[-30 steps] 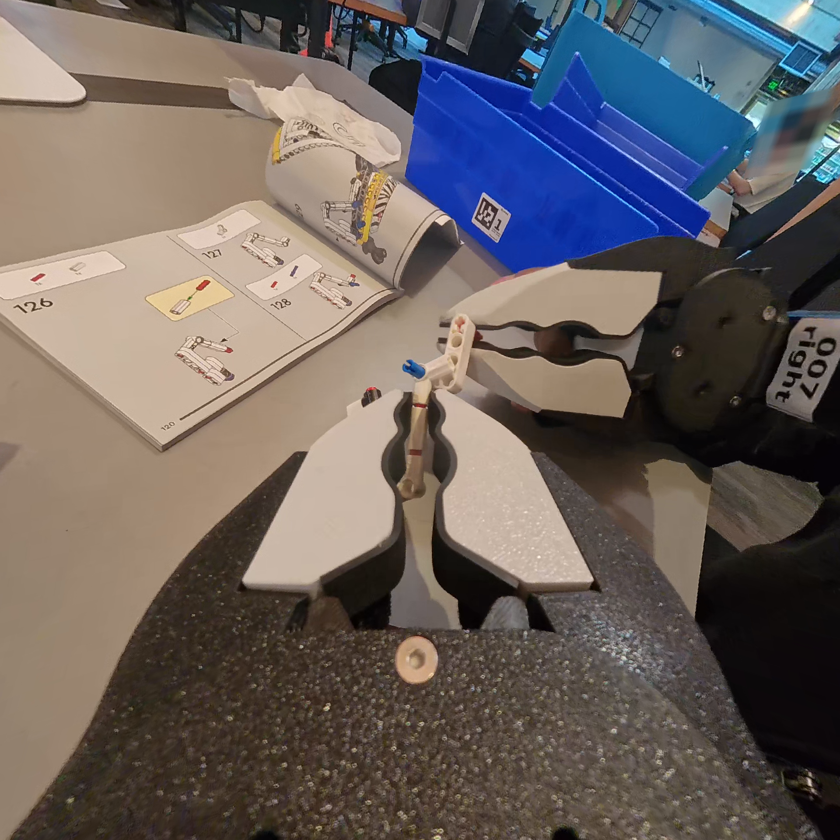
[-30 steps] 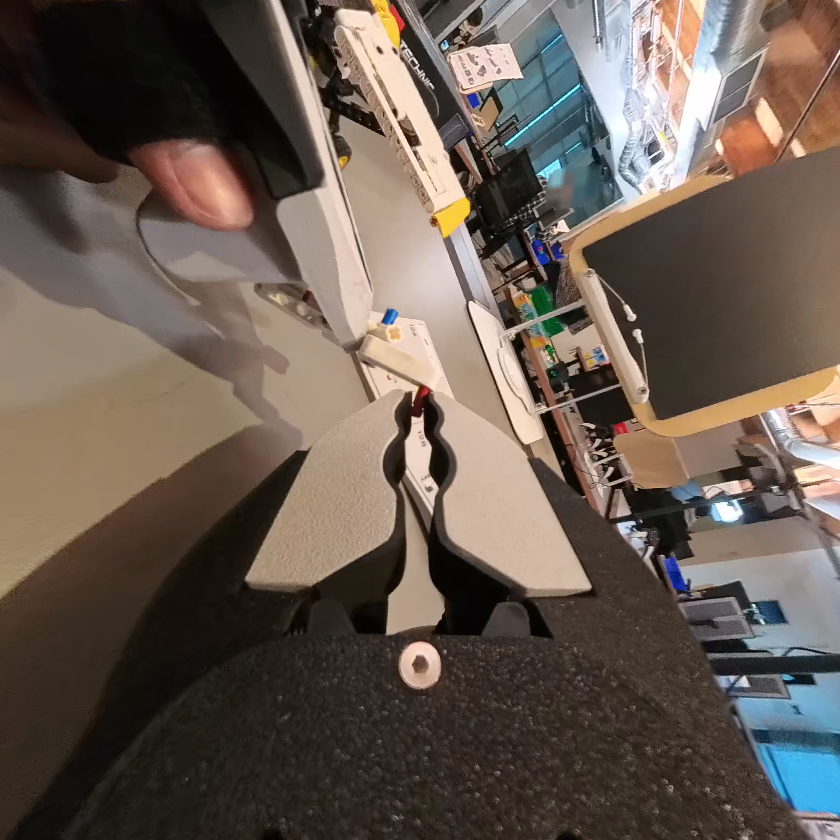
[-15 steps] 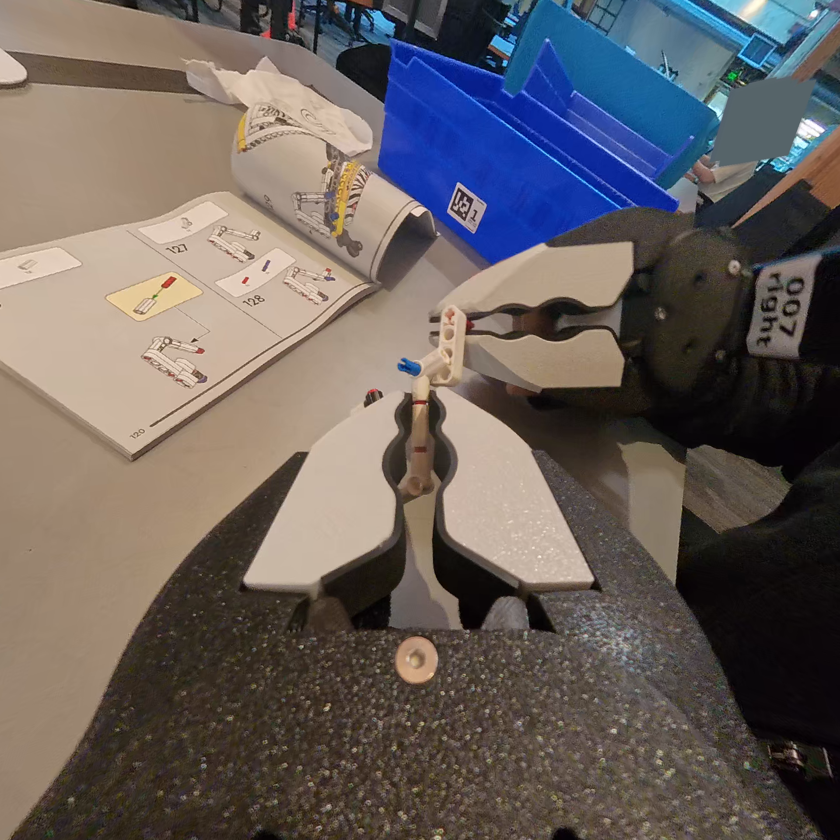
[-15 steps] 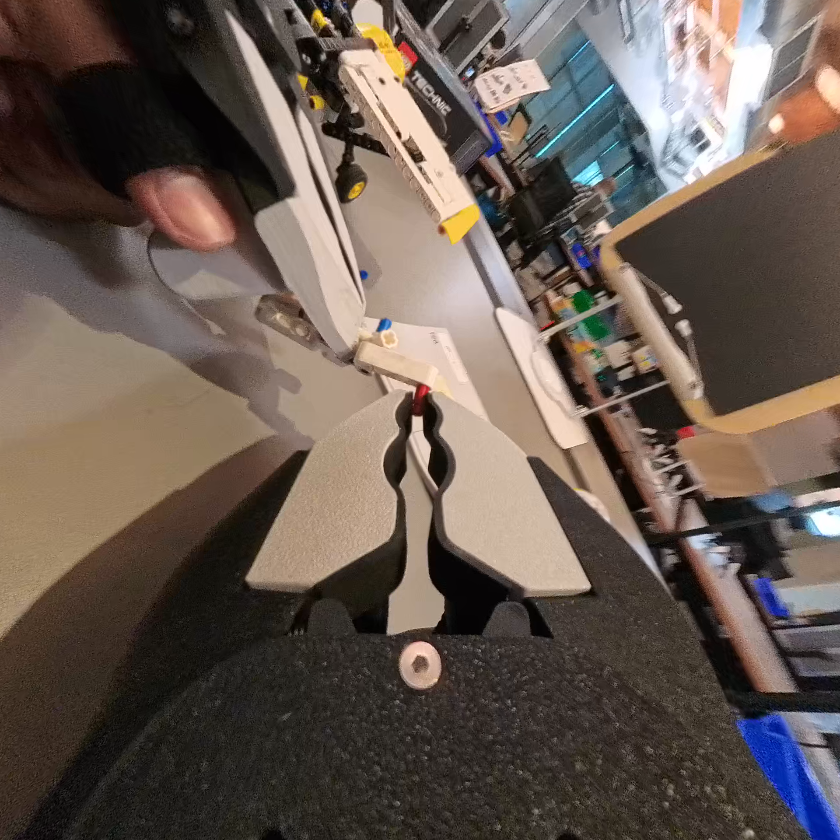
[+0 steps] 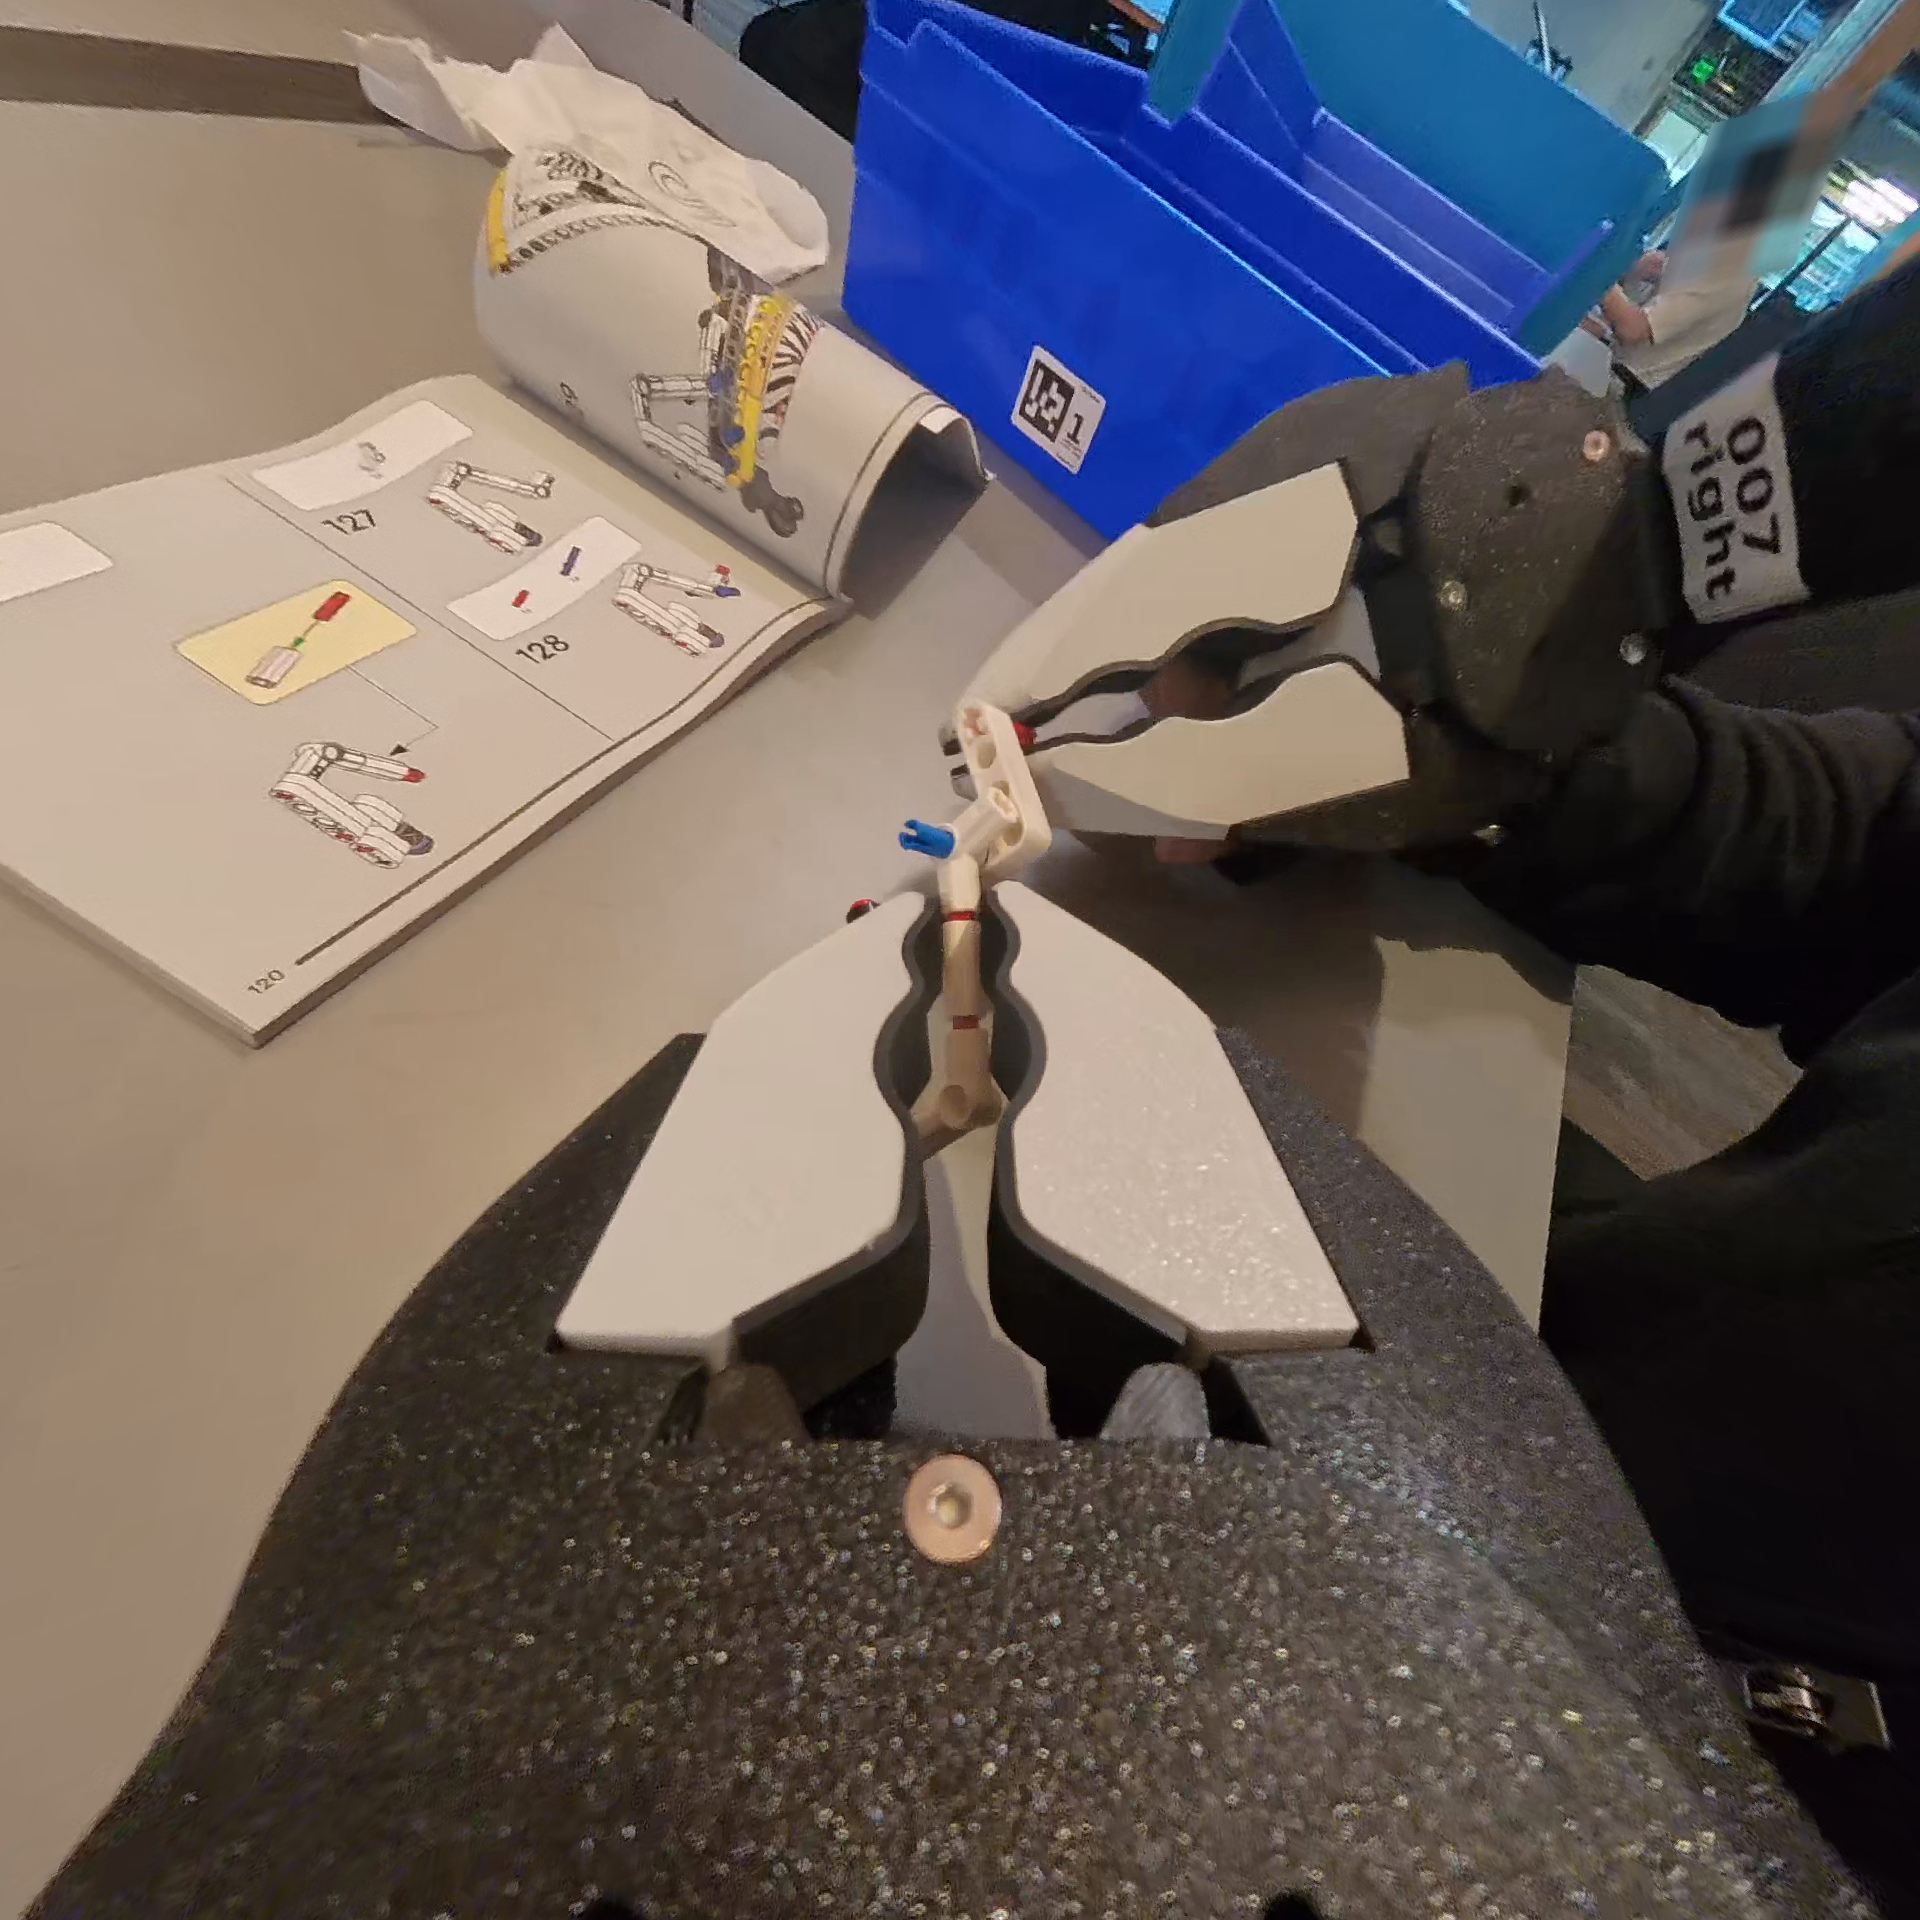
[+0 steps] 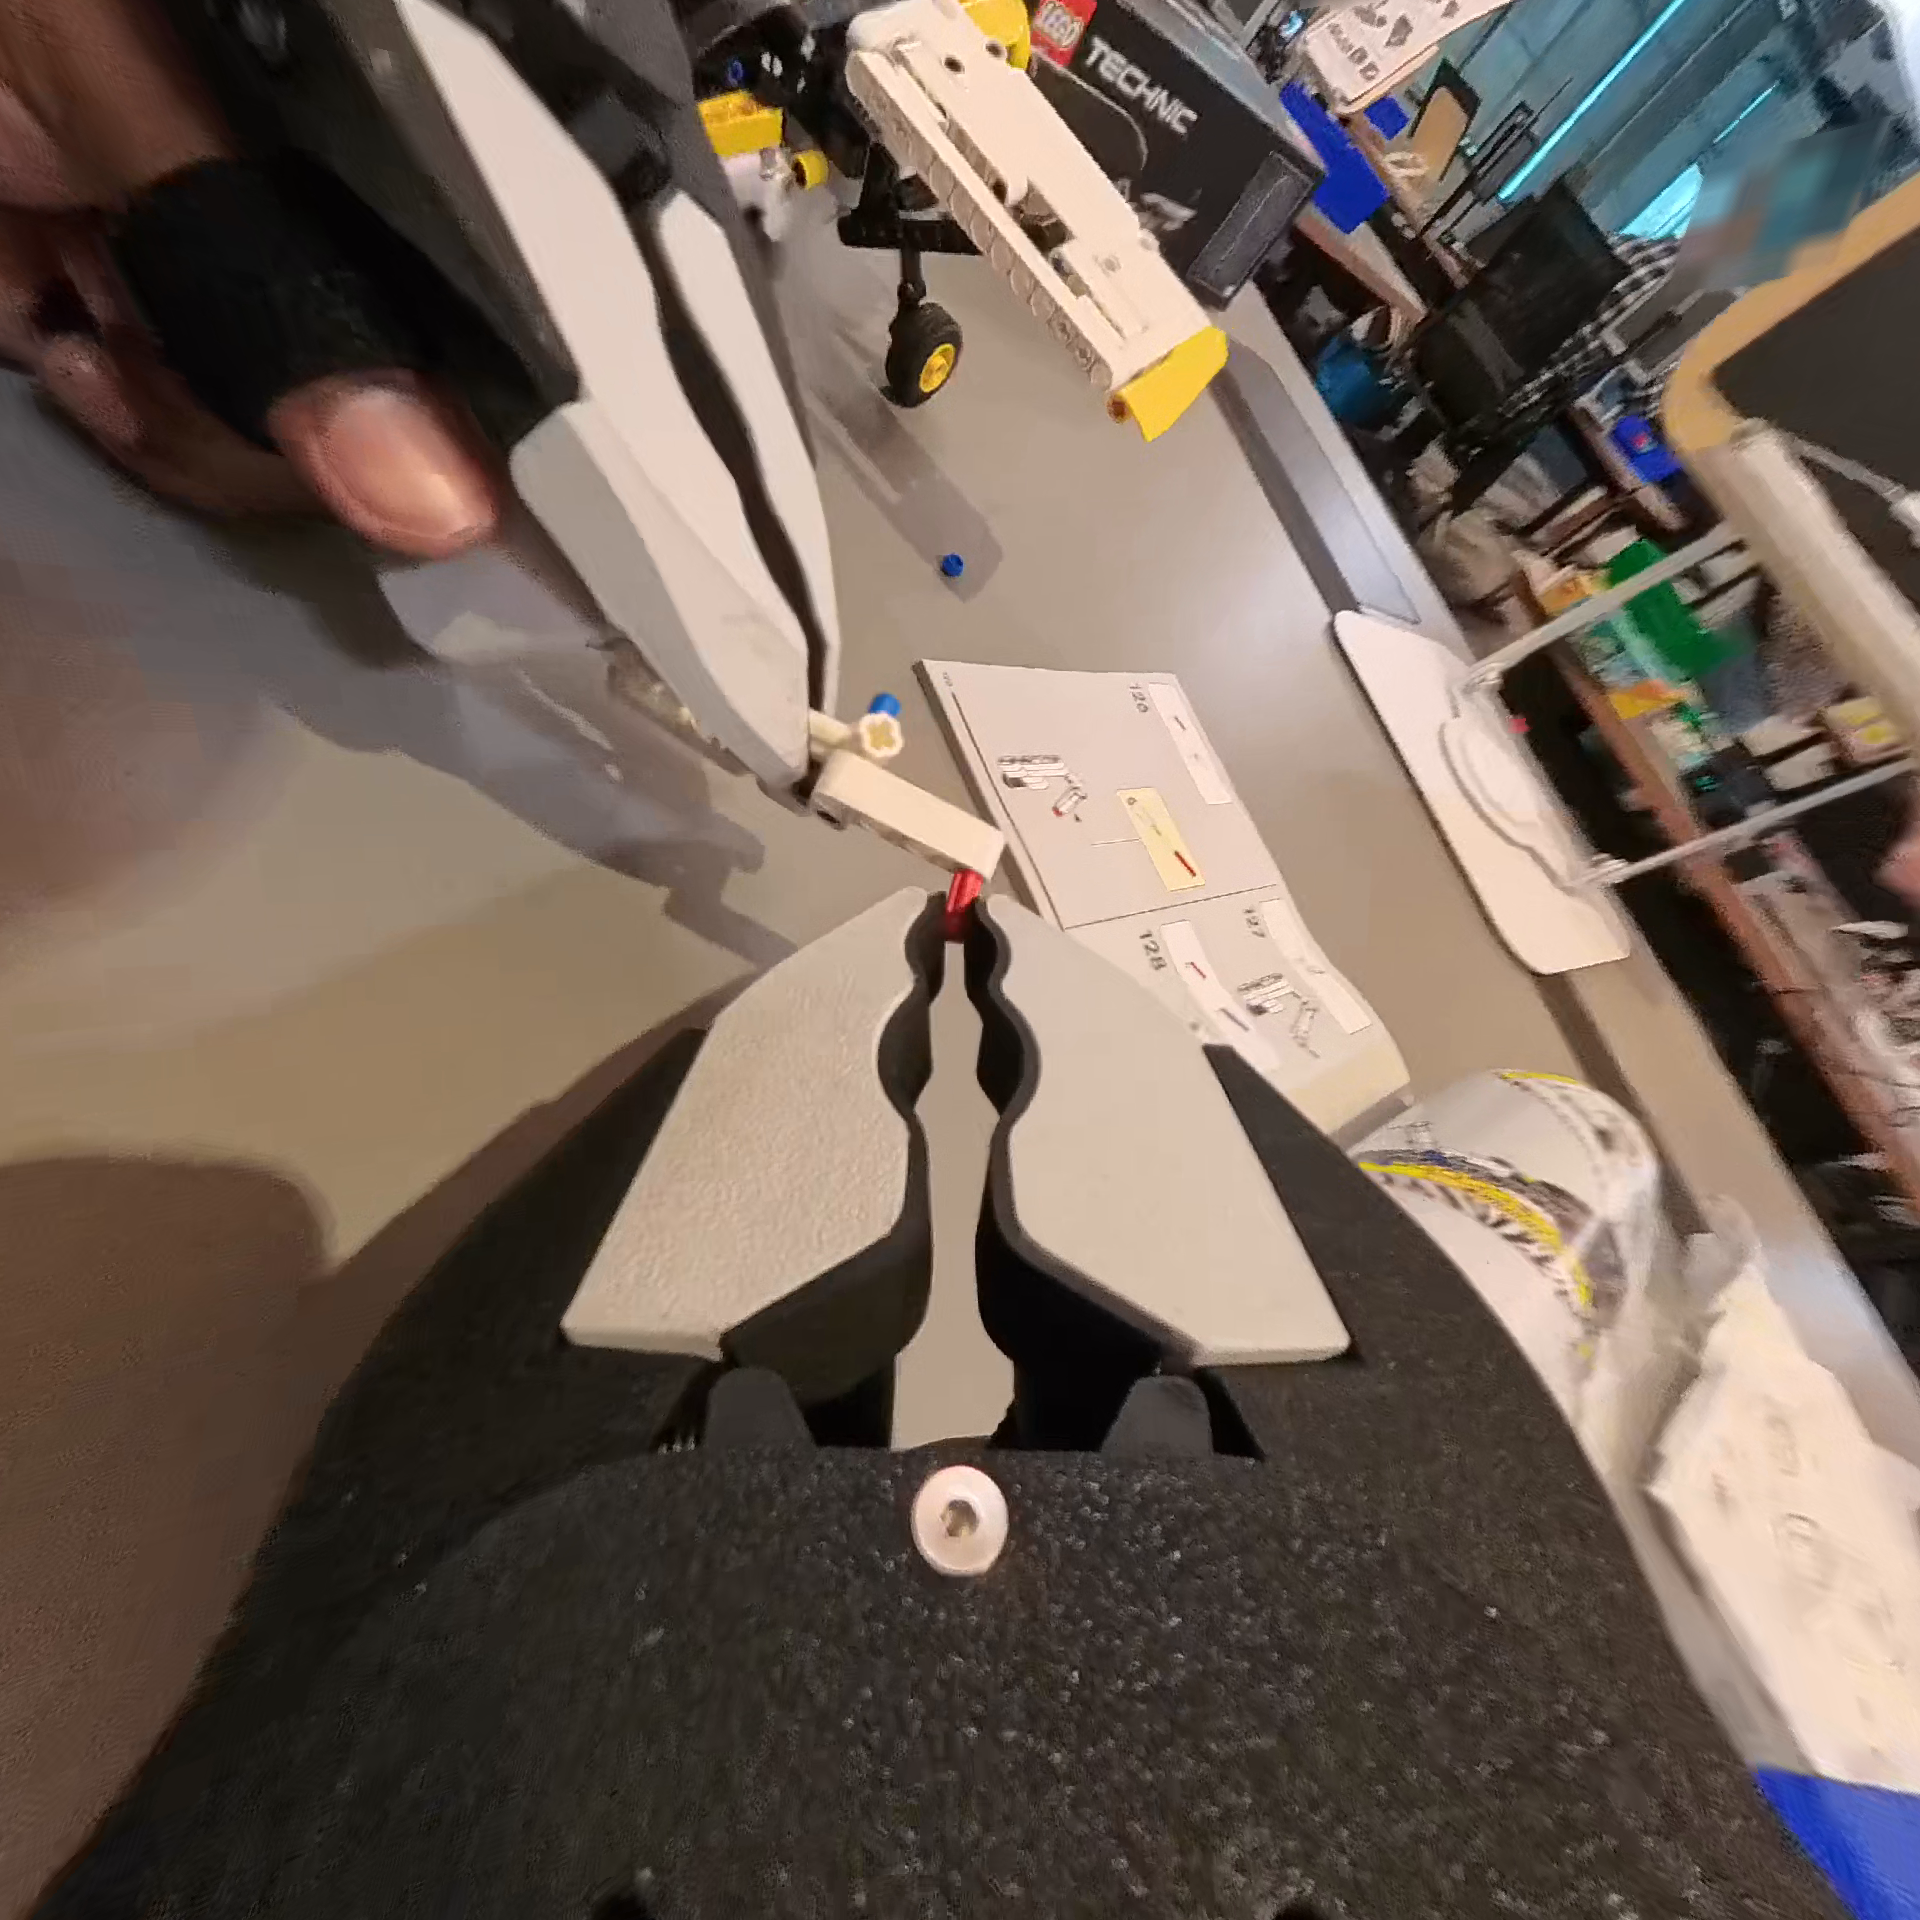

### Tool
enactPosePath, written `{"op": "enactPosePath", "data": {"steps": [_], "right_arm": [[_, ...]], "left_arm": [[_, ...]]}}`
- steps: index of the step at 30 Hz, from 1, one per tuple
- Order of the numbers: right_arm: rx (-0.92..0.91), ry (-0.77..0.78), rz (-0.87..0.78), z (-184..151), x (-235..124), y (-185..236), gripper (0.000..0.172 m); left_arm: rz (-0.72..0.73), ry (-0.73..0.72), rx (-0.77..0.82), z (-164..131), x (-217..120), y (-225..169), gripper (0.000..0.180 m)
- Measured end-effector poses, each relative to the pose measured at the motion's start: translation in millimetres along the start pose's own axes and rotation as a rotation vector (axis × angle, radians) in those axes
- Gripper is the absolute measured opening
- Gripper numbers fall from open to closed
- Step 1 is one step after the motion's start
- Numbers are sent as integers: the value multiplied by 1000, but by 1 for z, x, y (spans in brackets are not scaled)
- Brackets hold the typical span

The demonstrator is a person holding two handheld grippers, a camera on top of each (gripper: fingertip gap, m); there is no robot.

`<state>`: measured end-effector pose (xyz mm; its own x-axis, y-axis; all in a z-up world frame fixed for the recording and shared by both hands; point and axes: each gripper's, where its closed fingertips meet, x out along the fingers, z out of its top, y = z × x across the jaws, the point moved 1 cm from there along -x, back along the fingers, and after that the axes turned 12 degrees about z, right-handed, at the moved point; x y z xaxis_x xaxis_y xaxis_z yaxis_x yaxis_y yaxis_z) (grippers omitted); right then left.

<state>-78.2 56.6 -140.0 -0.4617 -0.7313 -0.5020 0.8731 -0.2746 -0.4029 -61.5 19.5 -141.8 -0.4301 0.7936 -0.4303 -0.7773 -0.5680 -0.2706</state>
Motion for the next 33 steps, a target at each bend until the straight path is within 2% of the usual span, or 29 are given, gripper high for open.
{"op": "enactPosePath", "data": {"steps": [7,10,12,14,18,22,26,29,33], "right_arm": [[-1,10,40,-1,2,7,5],[-75,41,14,-3,1,9,5],[-122,99,-5,-14,-1,9,0],[-65,97,-33,-21,-5,2,0],[-28,32,-61,-10,-7,-3,0],[-245,36,-203,9,-3,0,5],[-463,121,-331,13,4,4,14],[-537,138,-373,18,5,8,19],[-554,234,-434,14,11,1,19]], "left_arm": [[39,-38,-38,5,-2,8,7],[45,-40,-45,5,-3,9,7],[142,-100,-92,13,-9,29,7],[104,-83,-129,11,-14,34,7],[129,-65,-68,7,-11,29,7],[98,-36,-113,5,-9,26,7],[63,-16,-151,3,-7,17,7],[60,-18,-167,3,-8,17,7],[53,-24,-169,2,-10,14,7]]}}
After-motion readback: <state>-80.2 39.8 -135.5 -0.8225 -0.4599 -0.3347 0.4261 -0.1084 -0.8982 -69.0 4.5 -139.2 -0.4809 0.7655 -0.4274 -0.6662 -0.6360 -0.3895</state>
